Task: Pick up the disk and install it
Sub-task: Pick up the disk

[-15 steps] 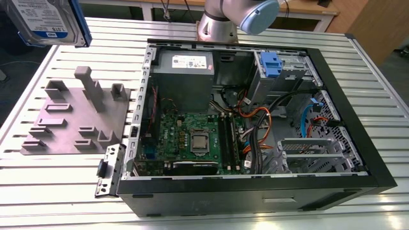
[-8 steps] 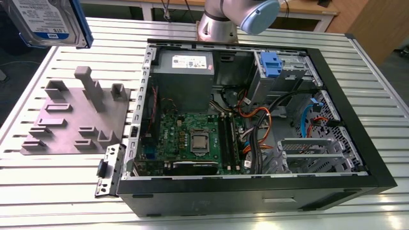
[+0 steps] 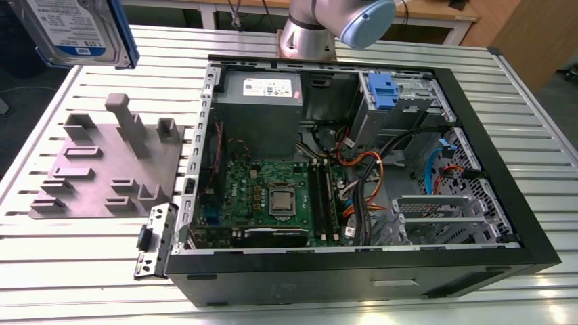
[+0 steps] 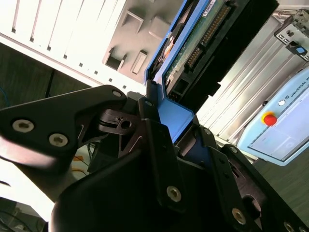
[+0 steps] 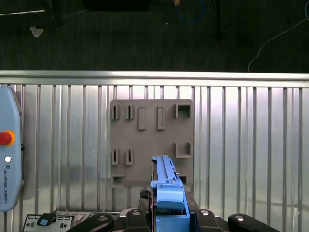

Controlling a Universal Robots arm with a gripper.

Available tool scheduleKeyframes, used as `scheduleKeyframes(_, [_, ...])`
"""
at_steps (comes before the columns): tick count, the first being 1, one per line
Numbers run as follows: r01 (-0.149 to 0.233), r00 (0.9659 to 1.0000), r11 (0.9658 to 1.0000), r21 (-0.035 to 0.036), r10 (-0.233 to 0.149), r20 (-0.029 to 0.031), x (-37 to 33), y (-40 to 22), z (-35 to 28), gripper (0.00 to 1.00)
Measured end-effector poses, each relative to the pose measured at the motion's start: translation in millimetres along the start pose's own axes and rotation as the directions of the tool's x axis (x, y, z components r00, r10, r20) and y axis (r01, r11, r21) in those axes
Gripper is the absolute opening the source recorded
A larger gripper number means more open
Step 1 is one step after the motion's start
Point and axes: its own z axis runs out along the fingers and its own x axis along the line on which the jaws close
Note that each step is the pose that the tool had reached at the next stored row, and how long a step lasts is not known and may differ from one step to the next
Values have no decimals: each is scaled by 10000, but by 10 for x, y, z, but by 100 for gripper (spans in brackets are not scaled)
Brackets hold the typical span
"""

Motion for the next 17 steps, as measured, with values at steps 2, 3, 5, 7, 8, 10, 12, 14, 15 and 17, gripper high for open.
scheduleKeyframes(2, [-2, 10000, 10000, 1, 2, 1, 0, -8, 1, 36])
scheduleKeyframes(3, [0, 10000, 10000, 1, 0, 1, 0, -15, 1, 36])
scheduleKeyframes(5, [-1, 10000, 10000, 1, 1, 1, 0, -18, 1, 36])
scheduleKeyframes(7, [-1, 10000, 10000, 1, 1, 1, 0, -18, 1, 36])
scheduleKeyframes(8, [-1, 10000, 10000, 0, 1, 0, 0, -21, 1, 36])
scheduleKeyframes(10, [1, 10000, 10000, 0, -1, 0, 0, -31, 0, 36])
scheduleKeyframes(12, [0, 10000, 10000, 2, 0, 1, 0, -51, 1, 36])
scheduleKeyframes(14, [-1, 10000, 10000, 1, 1, 1, 0, -79, 1, 36])
scheduleKeyframes(15, [0, 10000, 10000, 1, 0, 1, 0, -90, 1, 36])
scheduleKeyframes(17, [-1, 10000, 10000, 1, 1, 1, -1, -105, 1, 36])
